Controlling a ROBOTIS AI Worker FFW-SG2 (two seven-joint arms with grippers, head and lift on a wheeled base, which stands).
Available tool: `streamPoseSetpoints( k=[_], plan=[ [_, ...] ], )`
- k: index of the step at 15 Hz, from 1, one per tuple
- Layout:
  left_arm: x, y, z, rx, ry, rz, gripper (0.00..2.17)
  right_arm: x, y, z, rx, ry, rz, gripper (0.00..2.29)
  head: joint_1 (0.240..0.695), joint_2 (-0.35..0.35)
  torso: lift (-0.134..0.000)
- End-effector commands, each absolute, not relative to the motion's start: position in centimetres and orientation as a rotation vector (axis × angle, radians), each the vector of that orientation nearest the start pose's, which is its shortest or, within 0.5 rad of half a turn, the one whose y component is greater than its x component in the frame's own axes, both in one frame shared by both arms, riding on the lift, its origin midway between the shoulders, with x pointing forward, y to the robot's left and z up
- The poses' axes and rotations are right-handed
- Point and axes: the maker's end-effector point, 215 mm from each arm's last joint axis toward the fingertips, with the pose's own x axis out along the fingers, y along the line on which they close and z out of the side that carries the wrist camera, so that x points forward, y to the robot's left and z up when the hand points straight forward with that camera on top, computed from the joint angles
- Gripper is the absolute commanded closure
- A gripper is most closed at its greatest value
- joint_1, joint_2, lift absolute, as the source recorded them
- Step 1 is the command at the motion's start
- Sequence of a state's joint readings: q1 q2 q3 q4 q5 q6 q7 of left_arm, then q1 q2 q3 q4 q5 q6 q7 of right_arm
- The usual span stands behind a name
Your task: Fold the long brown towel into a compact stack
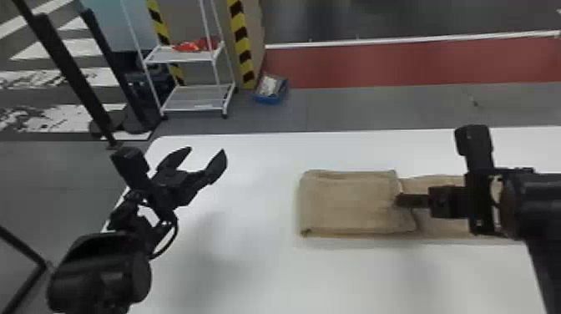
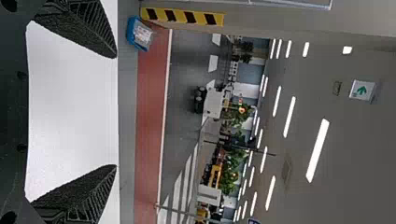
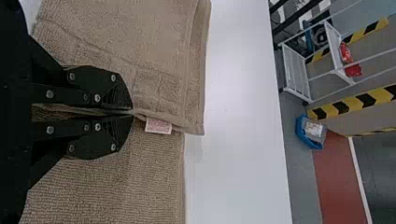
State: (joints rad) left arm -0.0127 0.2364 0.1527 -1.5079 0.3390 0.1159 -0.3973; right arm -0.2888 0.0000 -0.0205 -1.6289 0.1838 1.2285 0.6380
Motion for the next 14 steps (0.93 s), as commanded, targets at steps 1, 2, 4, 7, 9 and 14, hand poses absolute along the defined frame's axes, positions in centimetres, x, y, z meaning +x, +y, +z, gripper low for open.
streamPoseSetpoints(
  k=[1,2,4,7,9,14],
  plan=[
    [58.6,31.4,-36.1,-0.139,0.095,-0.24,0.04,55.1,-15.3,-45.2,0.168,0.888,0.45,0.82,0.695,0.153,-0.124],
    [58.6,31.4,-36.1,-0.139,0.095,-0.24,0.04,55.2,-15.0,-45.0,0.167,0.882,0.457,0.8,0.695,0.152,-0.124],
    [58.6,31.4,-36.1,-0.139,0.095,-0.24,0.04,55.1,-14.2,-44.5,0.152,0.875,0.469,0.64,0.695,0.155,-0.124],
    [58.5,31.5,-36.2,-0.141,0.096,-0.24,0.04,55.2,-13.9,-44.4,0.132,0.877,0.471,0.69,0.695,0.163,-0.124],
    [58.5,31.5,-36.2,-0.141,0.096,-0.24,0.04,55.2,-13.9,-44.3,0.13,0.877,0.472,0.95,0.695,0.167,-0.124],
    [58.5,31.3,-36.3,-0.14,0.1,-0.246,0.04,54.2,-13.9,-44.1,0.146,0.892,0.469,1.18,0.695,0.168,-0.124]
  ],
)
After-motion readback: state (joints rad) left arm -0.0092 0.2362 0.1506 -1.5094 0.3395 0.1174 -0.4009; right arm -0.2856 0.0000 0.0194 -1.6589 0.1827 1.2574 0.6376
